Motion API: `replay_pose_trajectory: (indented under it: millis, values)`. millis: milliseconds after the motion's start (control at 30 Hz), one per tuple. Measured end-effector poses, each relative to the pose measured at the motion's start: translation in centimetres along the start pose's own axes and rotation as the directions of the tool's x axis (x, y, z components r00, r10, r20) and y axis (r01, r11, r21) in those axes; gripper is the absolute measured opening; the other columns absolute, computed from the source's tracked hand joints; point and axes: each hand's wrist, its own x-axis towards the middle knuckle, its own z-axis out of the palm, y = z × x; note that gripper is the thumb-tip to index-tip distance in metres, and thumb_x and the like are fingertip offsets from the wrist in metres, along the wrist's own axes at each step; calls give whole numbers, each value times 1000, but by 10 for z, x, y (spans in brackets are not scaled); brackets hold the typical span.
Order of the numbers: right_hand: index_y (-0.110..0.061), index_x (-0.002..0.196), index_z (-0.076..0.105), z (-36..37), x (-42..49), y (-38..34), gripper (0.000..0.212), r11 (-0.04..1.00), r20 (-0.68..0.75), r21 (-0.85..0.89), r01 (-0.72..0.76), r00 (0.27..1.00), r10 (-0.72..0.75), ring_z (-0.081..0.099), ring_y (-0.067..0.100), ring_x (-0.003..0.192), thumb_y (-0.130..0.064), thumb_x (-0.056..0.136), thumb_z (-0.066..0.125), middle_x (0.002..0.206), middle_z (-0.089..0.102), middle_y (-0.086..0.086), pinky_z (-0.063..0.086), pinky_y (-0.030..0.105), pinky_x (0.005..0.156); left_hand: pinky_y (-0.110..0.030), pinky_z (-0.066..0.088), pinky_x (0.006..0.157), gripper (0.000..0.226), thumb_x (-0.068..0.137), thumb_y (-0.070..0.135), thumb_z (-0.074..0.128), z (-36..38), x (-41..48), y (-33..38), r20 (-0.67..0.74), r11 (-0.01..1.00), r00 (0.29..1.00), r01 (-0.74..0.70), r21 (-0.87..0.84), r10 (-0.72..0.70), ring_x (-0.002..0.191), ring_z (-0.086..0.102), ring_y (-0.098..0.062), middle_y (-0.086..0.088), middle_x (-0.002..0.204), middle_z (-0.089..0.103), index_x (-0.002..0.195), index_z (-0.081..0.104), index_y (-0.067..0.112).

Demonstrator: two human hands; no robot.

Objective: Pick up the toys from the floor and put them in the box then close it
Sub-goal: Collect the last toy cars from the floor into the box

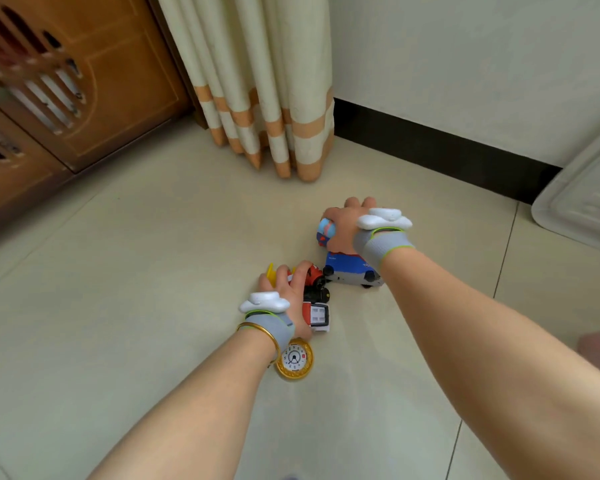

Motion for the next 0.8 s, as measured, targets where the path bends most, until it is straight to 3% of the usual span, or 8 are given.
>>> replay_pose_trajectory:
  millis: [100, 200, 300, 400, 533, 667, 800]
  values:
    - [-40, 130, 41, 0, -16, 16, 46, 998, 45, 57, -36, 998, 34, 49, 36, 108, -30, 85, 47, 125, 38, 7, 43, 35, 82, -36, 40, 95, 93, 70, 37, 68, 2, -5, 10, 24, 1000, 1000, -12, -18, 13, 120, 33, -28, 1, 133, 28, 140, 7, 43]
    - [-41, 128, 41, 16, -33, 40, 48, 988, 19, 125, -95, 995, 94, 49, 34, 92, -26, 83, 50, 118, 37, 7, 48, 36, 81, -37, 42, 95, 91, 70, 41, 67, 3, -10, 21, 46, 999, 999, -4, -43, 6, 117, 36, -28, 1, 131, 30, 139, 8, 43]
    - [-42, 126, 42, 35, -57, 60, 48, 968, 3, 192, -163, 986, 166, 45, 34, 92, -24, 82, 50, 110, 35, 5, 49, 40, 85, -36, 40, 95, 93, 68, 45, 68, 3, -18, 37, 77, 998, 996, -45, -41, 48, 116, 38, -29, 0, 130, 31, 140, 10, 42]
    - [-39, 125, 43, 46, -83, 76, 45, 950, 25, 188, -251, 968, 251, 50, 37, 98, -27, 83, 49, 117, 40, 8, 50, 40, 86, -35, 38, 96, 93, 66, 50, 69, 11, -34, 56, 96, 995, 991, -84, -57, 89, 117, 39, -31, -1, 129, 32, 140, 13, 41]
    - [-32, 123, 44, 69, -136, 96, 41, 867, 77, 238, -438, 898, 433, 49, 34, 88, -32, 82, 49, 113, 44, 10, 49, 39, 89, -32, 36, 94, 97, 68, 53, 70, 29, -63, 81, 120, 991, 984, -128, -39, 132, 118, 37, -30, -1, 129, 31, 142, 9, 39]
    - [-28, 115, 47, 99, -187, 103, 40, 736, 146, 351, -579, 810, 567, 52, 29, 86, -31, 75, 53, 75, 42, -2, 51, 35, 83, -33, 37, 93, 94, 67, 48, 68, 44, -84, 96, 182, 986, 970, -153, -58, 162, 116, 39, -31, -2, 126, 32, 140, 9, 39]
    - [-26, 114, 46, 125, -223, 105, 31, 617, 182, 440, -653, 737, 651, 49, 29, 83, -25, 83, 51, 81, 47, 2, 37, 28, 64, -35, 40, 100, 93, 64, 43, 68, 55, -102, 102, 269, 980, 945, -158, -121, 186, 113, 45, -30, -3, 121, 36, 137, 10, 36]
